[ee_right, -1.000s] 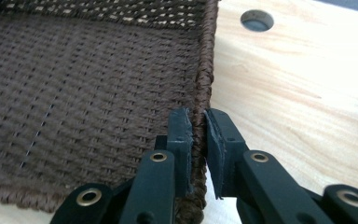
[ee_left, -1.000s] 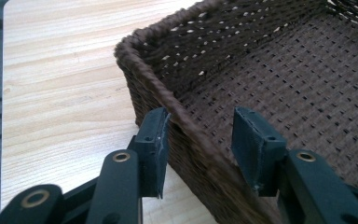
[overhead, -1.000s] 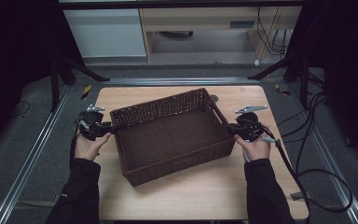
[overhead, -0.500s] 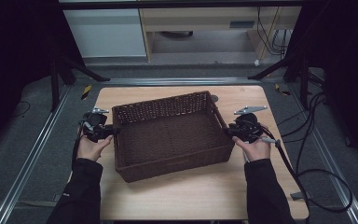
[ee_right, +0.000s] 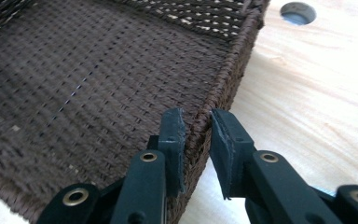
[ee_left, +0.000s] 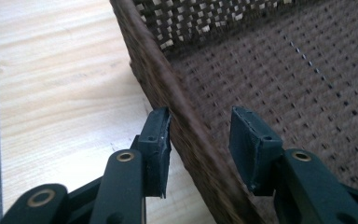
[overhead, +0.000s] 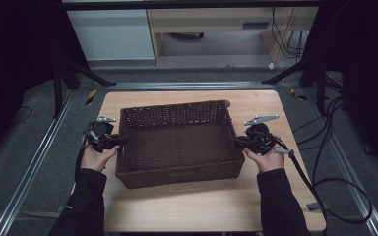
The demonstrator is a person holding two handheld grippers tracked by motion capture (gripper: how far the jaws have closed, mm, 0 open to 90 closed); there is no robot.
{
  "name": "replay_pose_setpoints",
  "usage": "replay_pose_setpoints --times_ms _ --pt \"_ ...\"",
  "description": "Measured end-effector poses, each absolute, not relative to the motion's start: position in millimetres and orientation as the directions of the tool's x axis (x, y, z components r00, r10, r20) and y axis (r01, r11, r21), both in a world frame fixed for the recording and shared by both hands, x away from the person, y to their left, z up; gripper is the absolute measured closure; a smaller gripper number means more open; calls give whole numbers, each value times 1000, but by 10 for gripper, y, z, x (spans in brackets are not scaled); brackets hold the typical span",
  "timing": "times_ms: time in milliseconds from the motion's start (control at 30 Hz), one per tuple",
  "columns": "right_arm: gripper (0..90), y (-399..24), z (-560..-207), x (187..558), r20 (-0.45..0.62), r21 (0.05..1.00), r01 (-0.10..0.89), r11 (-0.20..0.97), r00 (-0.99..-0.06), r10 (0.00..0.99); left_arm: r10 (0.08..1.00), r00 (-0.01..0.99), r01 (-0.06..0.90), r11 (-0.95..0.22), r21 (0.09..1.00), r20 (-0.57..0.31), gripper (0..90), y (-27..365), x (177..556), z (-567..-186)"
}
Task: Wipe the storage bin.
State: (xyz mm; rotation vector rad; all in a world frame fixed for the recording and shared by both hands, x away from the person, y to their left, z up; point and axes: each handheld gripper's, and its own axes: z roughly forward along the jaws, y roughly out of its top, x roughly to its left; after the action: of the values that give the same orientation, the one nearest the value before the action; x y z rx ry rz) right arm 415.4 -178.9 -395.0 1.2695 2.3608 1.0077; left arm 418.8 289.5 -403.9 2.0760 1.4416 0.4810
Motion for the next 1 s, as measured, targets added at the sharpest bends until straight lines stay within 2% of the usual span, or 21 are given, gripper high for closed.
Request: replay_pose_setpoints --times_ms 233,333,500,600,1000 --pt "636 -1791 -3940 4182 61 728 589 351 -565 823 932 362 751 -280 598 -18 652 2882 4225 -4118" --pt "627 -1783 -3970 4226 53 746 575 335 -552 832 931 364 752 -285 594 -14 668 2884 4262 -4131" --pt "656 -1747 -4024 4265 61 757 568 324 -554 830 931 364 753 -271 600 -36 677 2921 4306 -4152" --pt "727 -1727 -4034 4255 69 754 571 325 -560 826 930 366 752 -276 598 -31 670 2916 4310 -4158" --pt "721 -1717 -3998 4102 88 724 597 345 -577 812 922 386 772 -304 559 -31 609 2939 4183 -4148"
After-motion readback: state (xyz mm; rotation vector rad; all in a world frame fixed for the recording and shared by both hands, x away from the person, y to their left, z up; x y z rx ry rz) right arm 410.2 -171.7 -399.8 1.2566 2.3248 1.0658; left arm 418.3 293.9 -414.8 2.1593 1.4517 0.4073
